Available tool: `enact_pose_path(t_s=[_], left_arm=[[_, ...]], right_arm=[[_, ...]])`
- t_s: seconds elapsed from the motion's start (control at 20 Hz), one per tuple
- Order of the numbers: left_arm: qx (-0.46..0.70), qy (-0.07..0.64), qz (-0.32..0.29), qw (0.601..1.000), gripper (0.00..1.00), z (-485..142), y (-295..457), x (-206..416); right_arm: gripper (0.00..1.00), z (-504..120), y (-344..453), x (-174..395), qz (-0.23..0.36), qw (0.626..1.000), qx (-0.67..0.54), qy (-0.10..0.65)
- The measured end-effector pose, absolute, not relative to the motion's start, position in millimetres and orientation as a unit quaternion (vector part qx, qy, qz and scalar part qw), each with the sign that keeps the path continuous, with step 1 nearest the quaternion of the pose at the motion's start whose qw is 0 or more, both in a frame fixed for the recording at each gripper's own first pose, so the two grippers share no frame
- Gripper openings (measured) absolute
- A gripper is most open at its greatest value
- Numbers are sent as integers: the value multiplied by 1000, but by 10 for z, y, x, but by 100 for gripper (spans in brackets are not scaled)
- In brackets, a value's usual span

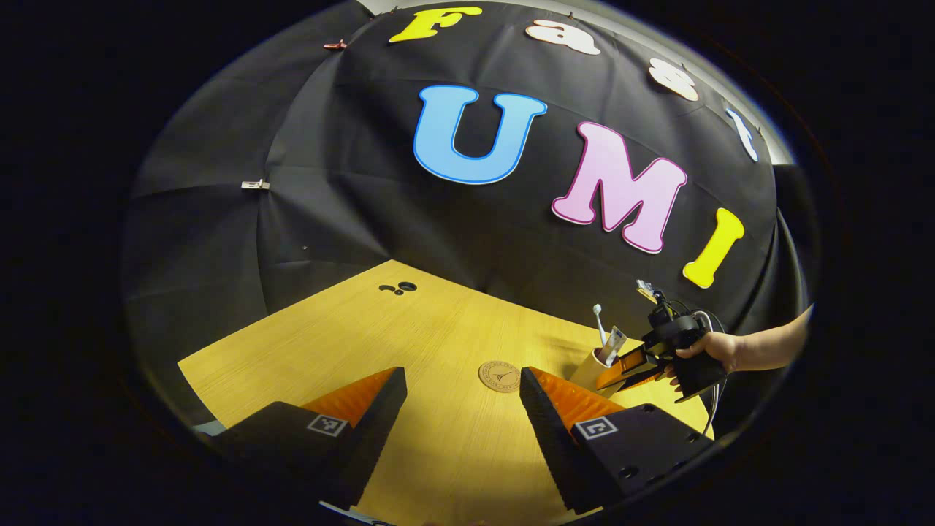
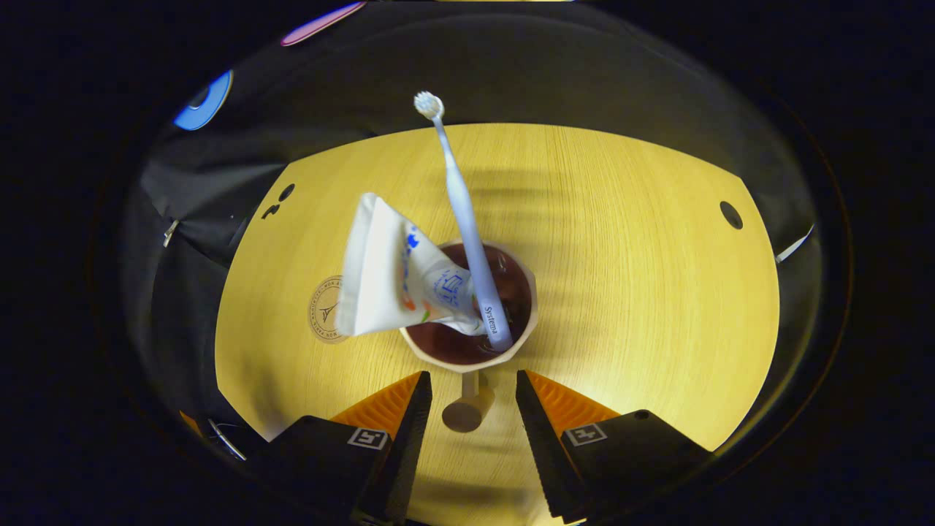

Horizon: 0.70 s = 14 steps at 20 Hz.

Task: Put the toothbrush and toothpaste on the desktop into the cup, then pick up the cup and place it on the coaster on the desktop.

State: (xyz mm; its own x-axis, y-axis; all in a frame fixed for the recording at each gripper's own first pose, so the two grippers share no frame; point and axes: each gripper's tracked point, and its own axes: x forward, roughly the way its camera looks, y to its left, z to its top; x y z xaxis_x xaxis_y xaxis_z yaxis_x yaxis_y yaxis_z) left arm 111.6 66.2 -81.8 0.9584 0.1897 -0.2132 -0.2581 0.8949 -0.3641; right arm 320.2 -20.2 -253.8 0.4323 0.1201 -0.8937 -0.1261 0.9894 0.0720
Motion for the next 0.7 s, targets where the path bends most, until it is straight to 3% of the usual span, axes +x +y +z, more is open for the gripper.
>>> enact_pose_path(t_s=[0.35,0.45,0.5,0.55,0.65,0.7], left_arm=[[-193,96,111,970,97,-867,638,1145],[-194,100,107,970,97,-891,607,1171],[-195,102,105,970,97,-893,580,1180],[-195,104,102,970,97,-895,546,1200],[-191,107,97,971,97,-903,494,1227],[-189,109,95,971,97,-908,472,1228]], right_arm=[[72,-2678,-188,3342,58,846,3,530],[69,-2717,-181,3356,56,846,-1,530],[62,-2743,-184,3331,57,844,-5,533],[69,-2763,-190,3327,58,843,-7,535],[52,-2789,-169,3331,59,842,-13,536],[51,-2792,-176,3352,56,844,-14,533]])
